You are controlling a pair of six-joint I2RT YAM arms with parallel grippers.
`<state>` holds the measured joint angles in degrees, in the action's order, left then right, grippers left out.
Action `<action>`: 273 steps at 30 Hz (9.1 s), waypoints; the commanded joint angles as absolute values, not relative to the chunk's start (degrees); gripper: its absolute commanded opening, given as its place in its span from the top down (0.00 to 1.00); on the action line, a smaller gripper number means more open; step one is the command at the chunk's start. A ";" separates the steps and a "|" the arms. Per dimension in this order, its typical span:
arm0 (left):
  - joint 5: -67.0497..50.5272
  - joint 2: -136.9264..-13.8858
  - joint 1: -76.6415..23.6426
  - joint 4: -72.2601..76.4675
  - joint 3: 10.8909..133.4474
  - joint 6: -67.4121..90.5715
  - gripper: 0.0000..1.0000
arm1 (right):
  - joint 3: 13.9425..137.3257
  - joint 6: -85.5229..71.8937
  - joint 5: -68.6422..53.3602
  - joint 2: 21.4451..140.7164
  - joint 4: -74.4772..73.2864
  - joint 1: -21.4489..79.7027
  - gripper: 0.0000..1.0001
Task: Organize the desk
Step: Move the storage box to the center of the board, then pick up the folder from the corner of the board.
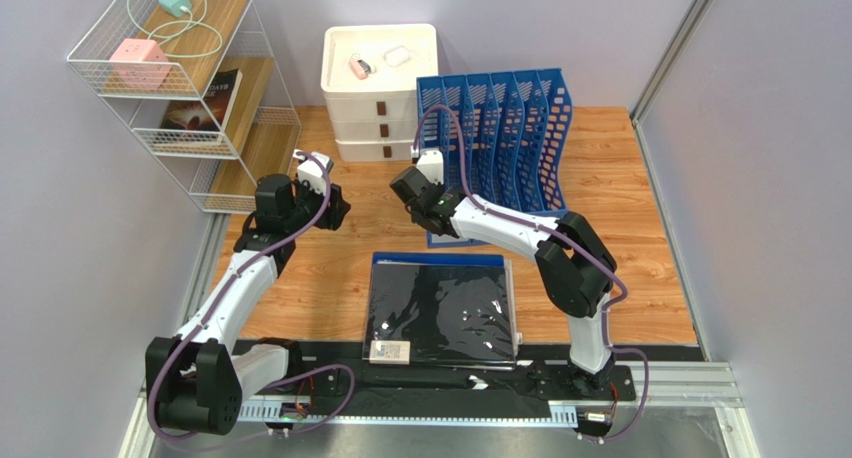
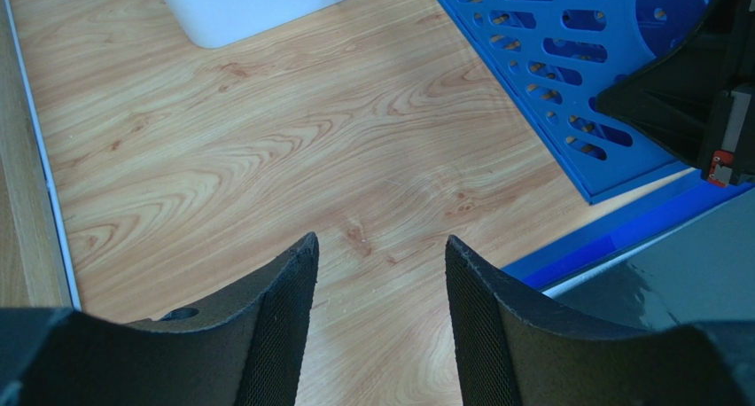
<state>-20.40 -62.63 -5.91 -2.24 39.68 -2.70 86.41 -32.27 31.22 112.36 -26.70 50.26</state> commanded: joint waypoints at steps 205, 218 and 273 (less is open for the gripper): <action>-12.15 -71.73 -54.23 -27.86 40.43 -32.43 0.59 | 30.15 -120.84 58.98 47.81 -46.05 104.50 0.00; 2.46 -48.35 -52.30 -51.30 41.76 -43.84 0.58 | 29.09 -125.86 57.92 48.34 -50.80 104.50 0.00; -4.48 -67.59 -53.79 -30.06 31.46 -41.49 0.67 | 18.01 -122.44 58.62 45.53 -20.30 108.19 0.00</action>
<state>5.15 -65.87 -51.68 -37.52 29.39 -43.99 16.16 -111.35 55.94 46.89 -33.98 107.83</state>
